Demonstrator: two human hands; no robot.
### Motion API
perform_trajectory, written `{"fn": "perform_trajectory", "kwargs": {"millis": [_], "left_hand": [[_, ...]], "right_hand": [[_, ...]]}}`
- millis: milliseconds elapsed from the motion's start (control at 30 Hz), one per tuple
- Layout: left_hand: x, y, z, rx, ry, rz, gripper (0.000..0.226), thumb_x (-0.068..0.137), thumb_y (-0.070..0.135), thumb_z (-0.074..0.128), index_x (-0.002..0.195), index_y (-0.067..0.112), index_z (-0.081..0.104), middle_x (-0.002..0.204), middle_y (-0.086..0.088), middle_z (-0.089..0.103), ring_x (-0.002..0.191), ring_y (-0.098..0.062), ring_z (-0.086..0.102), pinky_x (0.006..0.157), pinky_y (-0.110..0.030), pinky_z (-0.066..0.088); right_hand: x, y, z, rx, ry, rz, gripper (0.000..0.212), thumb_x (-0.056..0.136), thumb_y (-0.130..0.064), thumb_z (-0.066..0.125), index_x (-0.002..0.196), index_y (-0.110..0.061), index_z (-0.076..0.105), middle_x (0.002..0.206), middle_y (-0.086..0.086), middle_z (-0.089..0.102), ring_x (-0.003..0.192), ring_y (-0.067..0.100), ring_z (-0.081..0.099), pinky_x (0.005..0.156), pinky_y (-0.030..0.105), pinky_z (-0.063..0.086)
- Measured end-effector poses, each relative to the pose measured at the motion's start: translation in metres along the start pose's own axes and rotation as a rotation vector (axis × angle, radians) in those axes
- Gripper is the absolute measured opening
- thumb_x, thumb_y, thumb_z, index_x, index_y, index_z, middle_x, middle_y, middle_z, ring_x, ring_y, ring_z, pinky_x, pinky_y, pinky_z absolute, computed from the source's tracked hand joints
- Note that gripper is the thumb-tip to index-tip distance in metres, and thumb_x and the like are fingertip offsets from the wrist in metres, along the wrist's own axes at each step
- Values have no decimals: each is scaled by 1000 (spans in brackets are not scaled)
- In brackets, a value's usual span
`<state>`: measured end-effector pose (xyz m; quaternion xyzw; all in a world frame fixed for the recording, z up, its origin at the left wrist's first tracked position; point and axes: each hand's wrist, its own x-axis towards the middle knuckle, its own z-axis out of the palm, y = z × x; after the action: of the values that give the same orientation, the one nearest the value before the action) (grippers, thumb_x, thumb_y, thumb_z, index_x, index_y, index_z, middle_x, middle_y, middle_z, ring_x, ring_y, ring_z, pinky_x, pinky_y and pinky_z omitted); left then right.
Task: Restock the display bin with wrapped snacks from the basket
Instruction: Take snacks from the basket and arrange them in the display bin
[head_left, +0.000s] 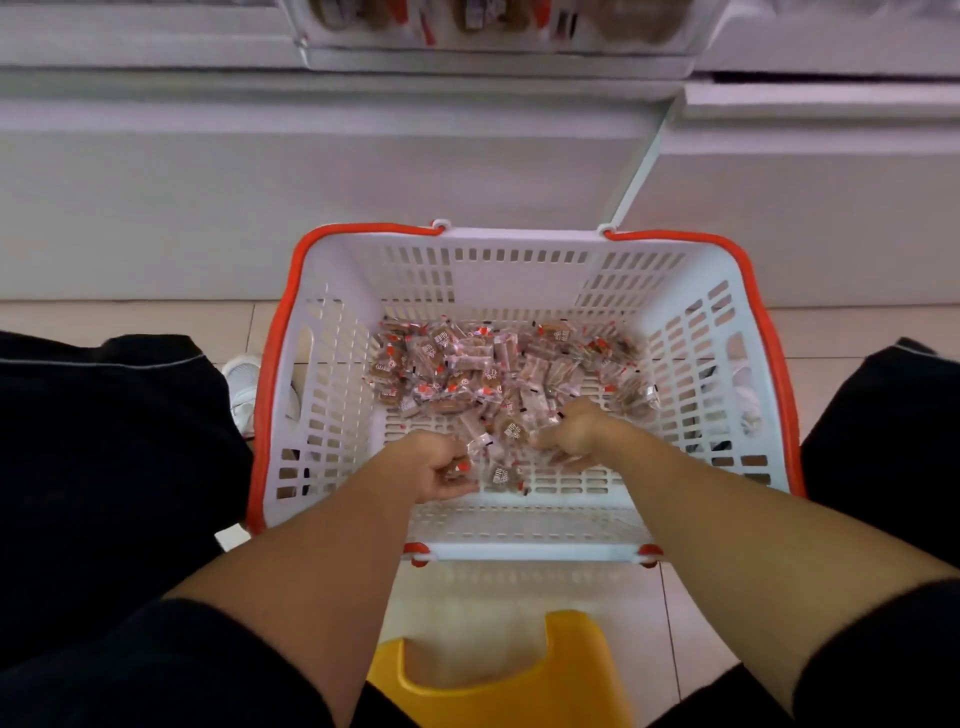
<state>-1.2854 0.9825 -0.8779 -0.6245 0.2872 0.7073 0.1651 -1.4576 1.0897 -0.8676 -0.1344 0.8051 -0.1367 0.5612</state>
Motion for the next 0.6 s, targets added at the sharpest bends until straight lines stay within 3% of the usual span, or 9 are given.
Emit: {"fn": "perform_trajectory", "kwargs": {"millis": [100,200,267,333,367,467,533,600], "left_hand": [[-10,0,-5,179,100,123,21,97,7,57,75,8,56,56,-5,53,53,-14,49,56,-31,55],[-29,11,-10,168,34,158,14,95,13,61,81,10,60,52,-1,56,53,-12,48,49,-26,52],[-48,26,-11,163,-50,223,10,95,17,62,98,7,63,75,-6,64,67,-15,56,60,-32,57],[-72,48,-10,156,-137,296,21,94,18,63,112,7,63,105,-15,67,88,-25,65,71,-42,60],[-89,62,-9,177,-193,333,21,95,18,62,113,7,62,110,-17,68,92,-27,68,71,-43,60],[-155,109,-11,384,-291,472,18,99,30,56,102,13,60,82,-8,67,72,-17,70,62,-34,58],[-209,139,-15,654,-268,615,34,96,48,53,103,15,59,73,1,56,60,-10,60,56,-26,50],[-260,160,-19,838,-305,684,49,91,54,53,113,12,61,74,3,54,62,-9,54,57,-24,47]], "right_hand": [[-19,-20,-20,-476,91,-107,18,92,-12,67,86,-7,50,89,7,57,71,17,58,57,26,48],[-46,-46,-40,-723,110,-203,18,89,-9,68,76,-9,54,77,4,54,64,16,52,55,27,44],[-68,-62,-54,-693,24,-255,12,87,-11,73,92,-6,63,85,6,67,74,18,65,61,29,53],[-93,-81,-70,-508,-114,-306,27,86,-11,75,110,-8,63,90,7,73,80,20,72,63,32,59],[-108,-93,-78,-405,-177,-342,28,86,-7,74,112,-8,62,89,8,73,80,21,72,66,35,61],[-155,-128,-105,-364,-225,-506,22,85,1,73,98,-13,63,83,4,70,75,18,70,75,43,61],[-189,-148,-124,-563,-150,-649,25,83,-6,77,102,-16,64,82,-2,70,73,12,68,70,35,58],[-224,-164,-141,-728,-59,-775,32,81,-15,80,110,-18,66,75,-12,72,69,7,70,63,27,55]]}}
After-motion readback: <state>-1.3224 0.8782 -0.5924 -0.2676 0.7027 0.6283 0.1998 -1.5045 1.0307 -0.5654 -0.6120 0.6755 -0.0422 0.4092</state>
